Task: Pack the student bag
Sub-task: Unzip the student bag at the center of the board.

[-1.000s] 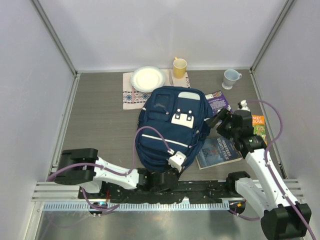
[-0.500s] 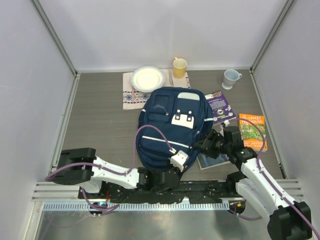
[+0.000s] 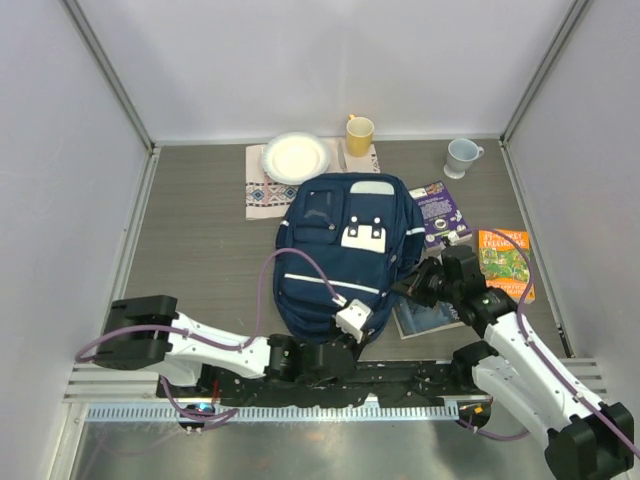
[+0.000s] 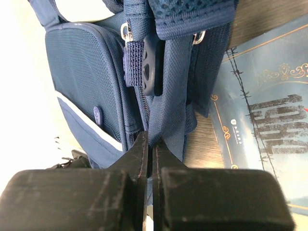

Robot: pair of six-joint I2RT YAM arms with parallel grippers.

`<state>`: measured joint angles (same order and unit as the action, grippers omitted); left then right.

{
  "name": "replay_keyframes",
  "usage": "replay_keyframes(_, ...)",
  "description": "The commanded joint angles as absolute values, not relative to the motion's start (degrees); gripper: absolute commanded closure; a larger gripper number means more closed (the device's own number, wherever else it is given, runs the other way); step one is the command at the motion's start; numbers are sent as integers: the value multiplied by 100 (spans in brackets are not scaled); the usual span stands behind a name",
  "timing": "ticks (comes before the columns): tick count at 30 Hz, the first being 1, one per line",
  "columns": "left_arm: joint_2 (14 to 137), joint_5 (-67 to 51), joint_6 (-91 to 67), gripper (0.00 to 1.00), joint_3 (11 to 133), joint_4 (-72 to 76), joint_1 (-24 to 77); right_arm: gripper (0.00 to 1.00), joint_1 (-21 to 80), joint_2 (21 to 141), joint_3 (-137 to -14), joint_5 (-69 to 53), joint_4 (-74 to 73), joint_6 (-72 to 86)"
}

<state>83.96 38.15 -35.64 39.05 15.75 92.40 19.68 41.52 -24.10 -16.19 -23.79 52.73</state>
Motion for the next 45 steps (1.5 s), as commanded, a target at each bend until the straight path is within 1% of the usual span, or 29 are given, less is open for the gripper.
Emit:
replay_keyframes(1,7841,3735,-4138,100,3683,1047,9562,99,1898,4227,-3330,-98,-2214,4826)
replay_keyframes(3,7639,3823,-4489,100,3464,766,9606,99,1898,4332,-3427,165,-2224,4790)
replay_keyframes(8,7348,4157,-5264,100,3208,-183,9659,99,1863,4456,-3551,334,-2224,4667)
replay_keyframes(13,7181,4710,-6360,100,3322,-1703,9694,99,1819,4509,-3647,404,-2241,4553)
replay_keyframes(15,7102,4904,-6477,100,3410,-2160,9729,99,1802,4552,-3665,387,-2250,4553)
replay_keyframes(17,7006,5044,-6382,100,3436,-2258,9799,99,1793,4605,-3665,308,-2241,4544)
replay_keyframes(23,6891,4983,-5591,100,3419,-1477,9870,99,1811,4614,-3507,150,-2223,4535)
replay_keyframes(26,6856,4966,-5441,100,3480,-1257,9879,89,1802,4570,-3358,70,-2232,4535)
replay_keyframes(27,6795,4966,-5449,100,3489,-1213,9879,72,1802,4570,-3314,-112,-2224,4535)
replay_keyframes(29,6733,4966,-5449,100,3481,-1073,9870,59,1810,4579,-3313,-149,-2276,4535)
replay_keyframes(30,6698,4975,-5467,100,3463,-1003,9870,43,1802,4570,-3331,-115,-2302,4544)
replay_keyframes(31,6636,5044,-5545,100,3393,-924,9879,36,1802,4579,-3340,-62,-2372,4579)
replay_keyframes(34,6478,5237,-6166,100,3506,-1185,9870,23,1802,4693,-3611,245,-2951,4711)
replay_keyframes(35,6434,5290,-6344,100,3559,-1500,9870,19,1802,4754,-3656,333,-3092,4763)
replay_keyframes(36,6407,5317,-6528,100,3638,-1686,9870,18,1802,4781,-3804,447,-3442,4738)
replay_keyframes(40,6433,5502,-7415,100,4016,-2731,9853,16,1793,4562,-3946,694,-3893,4799)
replay_keyframes(45,6539,5510,-6917,100,4008,-2488,9870,15,1802,3668,-3779,905,-4174,4710)
